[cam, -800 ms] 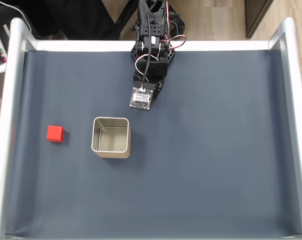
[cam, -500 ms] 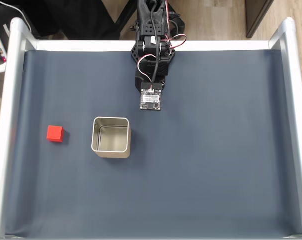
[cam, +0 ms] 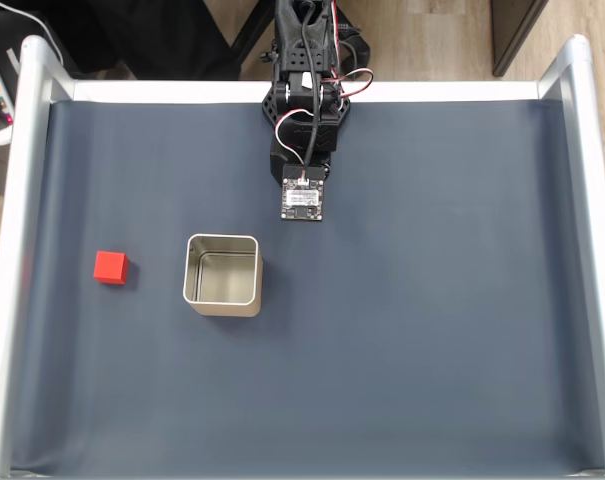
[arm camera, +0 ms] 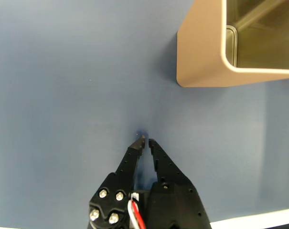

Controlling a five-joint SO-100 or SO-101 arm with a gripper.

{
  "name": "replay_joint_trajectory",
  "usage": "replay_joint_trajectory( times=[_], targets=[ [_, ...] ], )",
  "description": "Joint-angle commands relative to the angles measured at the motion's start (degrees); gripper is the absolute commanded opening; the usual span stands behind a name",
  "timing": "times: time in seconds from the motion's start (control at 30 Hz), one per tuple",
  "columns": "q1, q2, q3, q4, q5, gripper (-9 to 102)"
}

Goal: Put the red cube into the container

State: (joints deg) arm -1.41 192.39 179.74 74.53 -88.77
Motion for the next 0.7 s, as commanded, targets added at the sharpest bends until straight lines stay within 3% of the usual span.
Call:
replay_joint_trajectory(
  times=[0.0,0.33,0.5,0.67],
  targets=[
    [-0.18,-0.09,-0.35,-0.97,-0.18,0],
    [-1.85,-3.34,-0.88,-26.89,2.20,0],
    [-3.78,-10.28,-7.47,-31.55,3.16,0],
    [-4.83,-18.54,-17.84,-30.94,4.66,0]
  ],
)
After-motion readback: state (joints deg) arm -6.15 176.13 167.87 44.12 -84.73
